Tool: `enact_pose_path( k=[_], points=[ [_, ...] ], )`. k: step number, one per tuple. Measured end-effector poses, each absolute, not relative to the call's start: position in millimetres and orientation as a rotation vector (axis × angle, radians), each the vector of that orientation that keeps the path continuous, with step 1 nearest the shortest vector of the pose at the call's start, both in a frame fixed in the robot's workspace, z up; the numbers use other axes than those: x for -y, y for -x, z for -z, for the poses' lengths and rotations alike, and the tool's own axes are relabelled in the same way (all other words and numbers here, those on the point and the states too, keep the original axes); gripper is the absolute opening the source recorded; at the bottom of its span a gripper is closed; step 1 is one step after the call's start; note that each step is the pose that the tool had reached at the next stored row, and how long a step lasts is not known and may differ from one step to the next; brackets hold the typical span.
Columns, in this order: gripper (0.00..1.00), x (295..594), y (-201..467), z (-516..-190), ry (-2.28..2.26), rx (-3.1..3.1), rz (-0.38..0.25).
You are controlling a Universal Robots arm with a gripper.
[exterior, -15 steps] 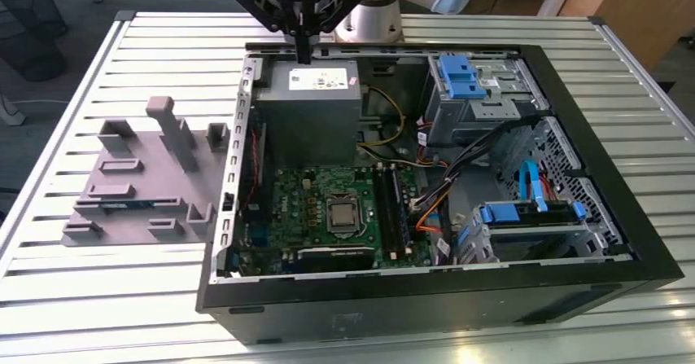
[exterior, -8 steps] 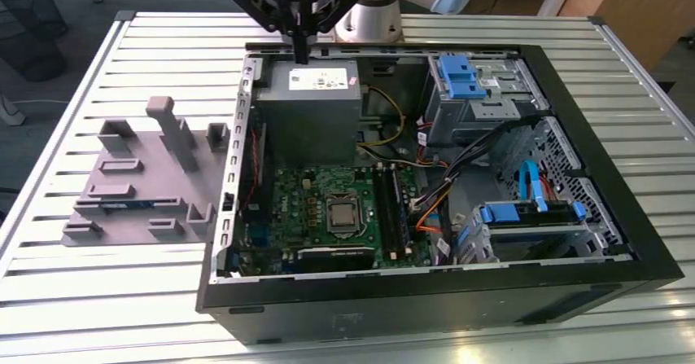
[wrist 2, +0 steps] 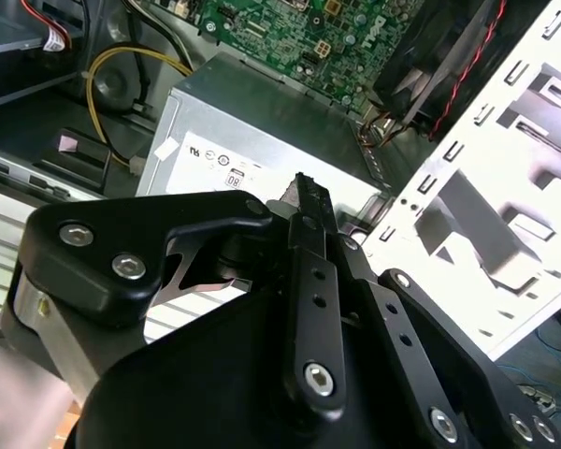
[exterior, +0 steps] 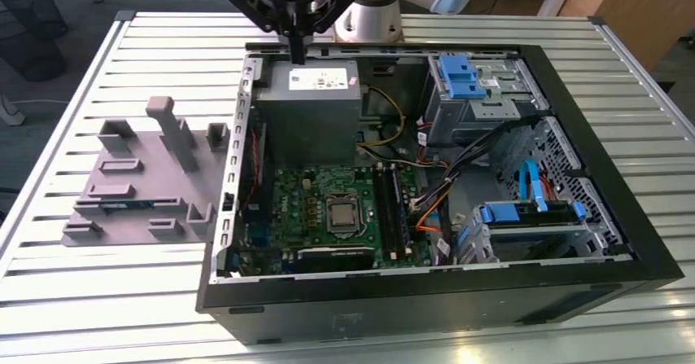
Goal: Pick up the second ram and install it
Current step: 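Reach for the second ram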
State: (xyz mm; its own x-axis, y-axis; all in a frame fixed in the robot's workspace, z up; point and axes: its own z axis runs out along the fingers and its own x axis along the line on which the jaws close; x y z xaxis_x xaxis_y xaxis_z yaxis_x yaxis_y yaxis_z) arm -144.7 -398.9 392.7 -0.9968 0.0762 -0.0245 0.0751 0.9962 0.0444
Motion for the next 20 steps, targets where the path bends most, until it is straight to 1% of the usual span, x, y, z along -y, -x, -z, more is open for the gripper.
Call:
enact_pose_path(
  k=[20],
  points=[
    [0.11, 398.9, 151.4, -392.6, -0.118, -3.112, -0.068]
  ],
)
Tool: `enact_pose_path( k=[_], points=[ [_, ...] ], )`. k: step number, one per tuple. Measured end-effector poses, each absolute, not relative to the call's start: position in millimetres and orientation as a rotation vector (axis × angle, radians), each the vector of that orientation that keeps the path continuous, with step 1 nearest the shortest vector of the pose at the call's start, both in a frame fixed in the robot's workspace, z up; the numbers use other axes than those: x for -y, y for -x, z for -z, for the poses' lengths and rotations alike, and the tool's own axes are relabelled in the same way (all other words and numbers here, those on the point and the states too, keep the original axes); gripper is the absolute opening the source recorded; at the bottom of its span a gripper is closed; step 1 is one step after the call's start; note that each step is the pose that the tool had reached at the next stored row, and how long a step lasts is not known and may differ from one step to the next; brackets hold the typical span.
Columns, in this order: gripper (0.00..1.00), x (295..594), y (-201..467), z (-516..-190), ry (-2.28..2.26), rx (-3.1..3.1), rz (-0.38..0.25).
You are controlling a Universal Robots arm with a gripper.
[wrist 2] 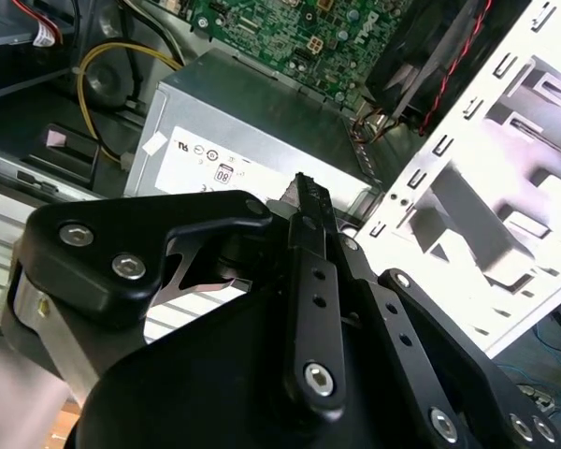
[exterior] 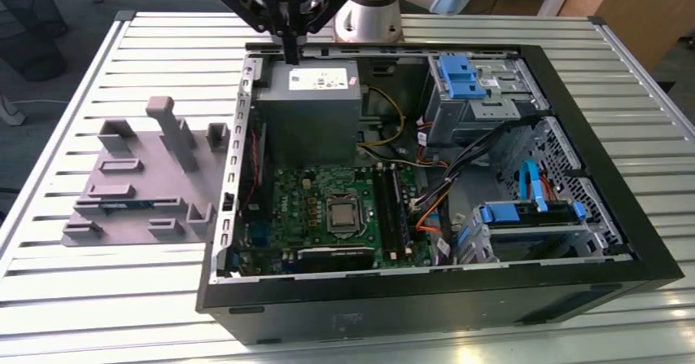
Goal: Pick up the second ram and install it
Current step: 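Reach for the second ram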
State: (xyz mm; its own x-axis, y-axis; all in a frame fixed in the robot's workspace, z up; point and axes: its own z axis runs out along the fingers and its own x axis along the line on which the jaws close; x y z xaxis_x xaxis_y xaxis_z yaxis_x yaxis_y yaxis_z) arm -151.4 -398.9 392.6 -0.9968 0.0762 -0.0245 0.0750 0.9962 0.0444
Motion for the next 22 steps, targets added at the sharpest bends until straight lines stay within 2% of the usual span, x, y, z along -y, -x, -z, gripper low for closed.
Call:
enact_pose_path(
  k=[22],
  points=[
    [0.11, 398.9, 155.6, -392.5, -0.118, -3.113, -0.068]
  ],
)
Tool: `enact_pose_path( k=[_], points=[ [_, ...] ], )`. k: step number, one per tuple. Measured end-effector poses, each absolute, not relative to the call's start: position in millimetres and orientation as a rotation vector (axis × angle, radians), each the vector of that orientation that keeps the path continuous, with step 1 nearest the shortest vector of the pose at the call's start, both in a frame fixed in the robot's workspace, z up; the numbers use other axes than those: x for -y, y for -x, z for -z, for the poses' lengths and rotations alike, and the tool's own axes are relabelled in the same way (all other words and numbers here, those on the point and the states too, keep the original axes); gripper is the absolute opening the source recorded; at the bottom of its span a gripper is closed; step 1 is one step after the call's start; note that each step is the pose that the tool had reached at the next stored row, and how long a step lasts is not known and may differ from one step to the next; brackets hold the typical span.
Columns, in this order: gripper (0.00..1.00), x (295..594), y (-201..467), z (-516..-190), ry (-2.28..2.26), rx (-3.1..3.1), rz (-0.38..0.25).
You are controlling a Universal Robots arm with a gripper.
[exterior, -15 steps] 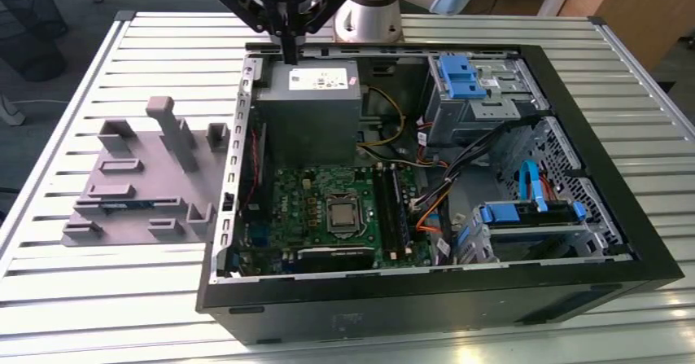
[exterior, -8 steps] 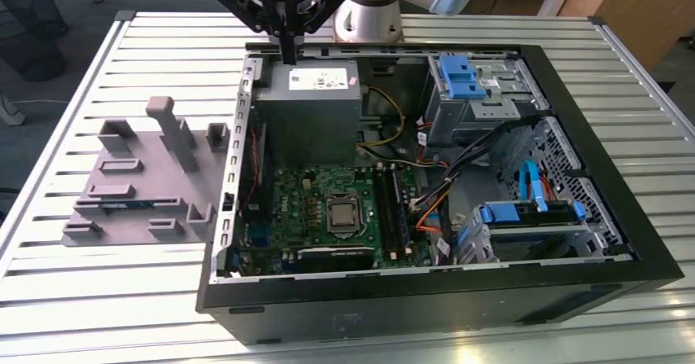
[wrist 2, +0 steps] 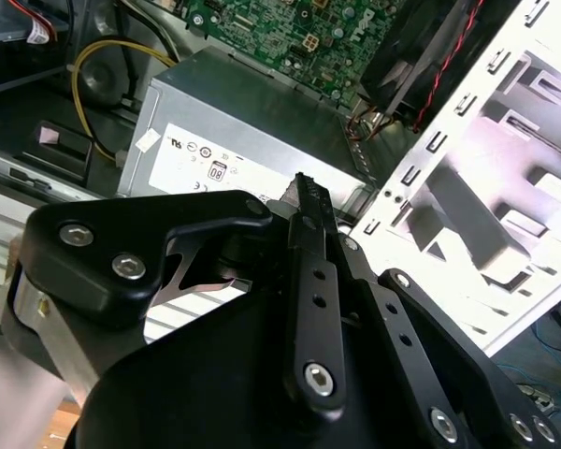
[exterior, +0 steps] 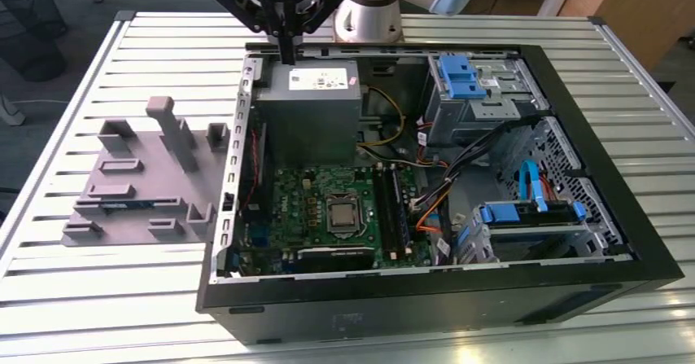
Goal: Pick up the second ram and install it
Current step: 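Reach for the second ram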
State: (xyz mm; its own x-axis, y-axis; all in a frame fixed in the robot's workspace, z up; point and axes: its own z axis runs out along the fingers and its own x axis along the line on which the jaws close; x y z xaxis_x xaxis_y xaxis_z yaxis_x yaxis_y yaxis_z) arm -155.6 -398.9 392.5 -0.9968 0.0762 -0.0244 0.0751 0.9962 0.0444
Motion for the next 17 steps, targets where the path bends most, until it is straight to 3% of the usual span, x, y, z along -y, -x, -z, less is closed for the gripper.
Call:
enact_pose_path(
  k=[17],
  points=[
    [0.11, 398.9, 163.5, -392.1, -0.118, -3.113, -0.068]
  ],
)
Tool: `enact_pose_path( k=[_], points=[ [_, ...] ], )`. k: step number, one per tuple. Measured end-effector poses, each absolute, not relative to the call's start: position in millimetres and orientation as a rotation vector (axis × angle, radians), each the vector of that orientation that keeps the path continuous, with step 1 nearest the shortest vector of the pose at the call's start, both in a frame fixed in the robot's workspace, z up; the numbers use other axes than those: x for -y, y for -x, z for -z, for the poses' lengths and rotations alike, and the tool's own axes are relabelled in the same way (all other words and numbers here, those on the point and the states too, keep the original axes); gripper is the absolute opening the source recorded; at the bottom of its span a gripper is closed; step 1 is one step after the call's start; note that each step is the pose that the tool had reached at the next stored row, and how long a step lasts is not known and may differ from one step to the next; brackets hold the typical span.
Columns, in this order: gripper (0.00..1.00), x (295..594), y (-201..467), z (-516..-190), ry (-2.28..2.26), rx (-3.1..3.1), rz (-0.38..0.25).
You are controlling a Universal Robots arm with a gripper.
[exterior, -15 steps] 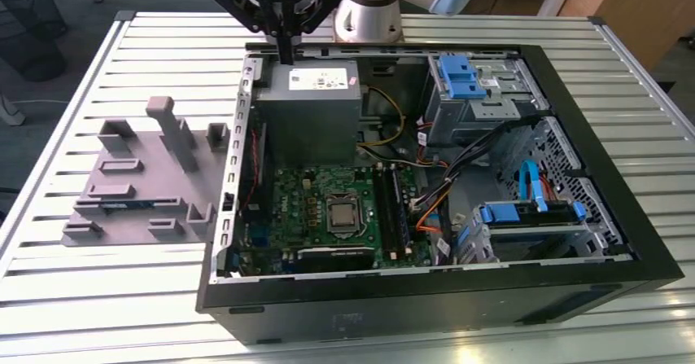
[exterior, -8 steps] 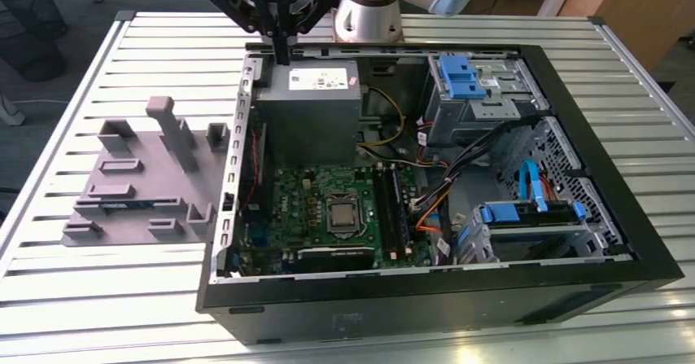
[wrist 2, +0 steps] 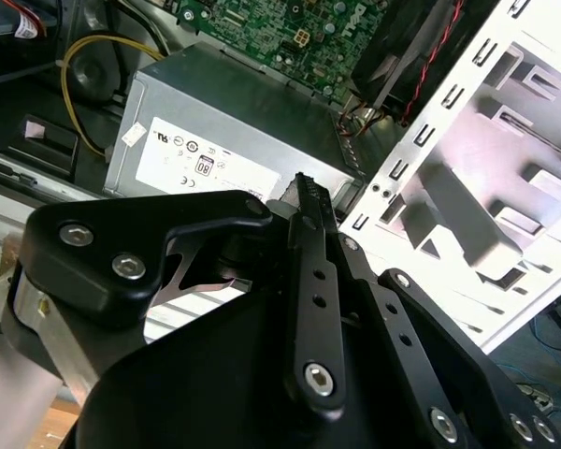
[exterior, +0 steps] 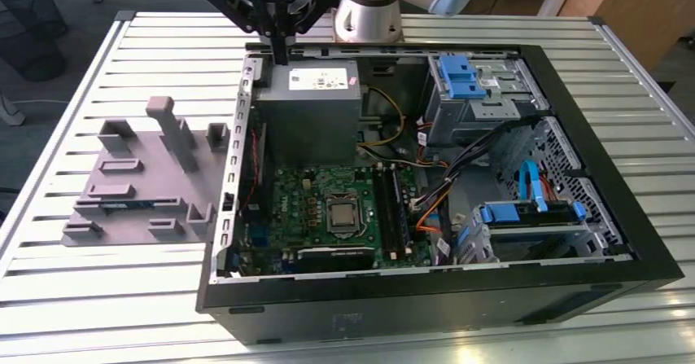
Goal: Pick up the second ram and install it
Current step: 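Reach for the second ram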
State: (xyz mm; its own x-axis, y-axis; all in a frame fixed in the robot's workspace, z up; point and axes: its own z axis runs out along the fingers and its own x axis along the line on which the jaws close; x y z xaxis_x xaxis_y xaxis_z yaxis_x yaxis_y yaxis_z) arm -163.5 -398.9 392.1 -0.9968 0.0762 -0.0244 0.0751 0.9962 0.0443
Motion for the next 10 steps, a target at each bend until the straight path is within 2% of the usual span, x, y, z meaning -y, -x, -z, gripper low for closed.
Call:
enact_pose_path(
  k=[10],
  points=[
    [0.11, 399, 176, -392, -0.118, -3.113, -0.068]
  ],
)
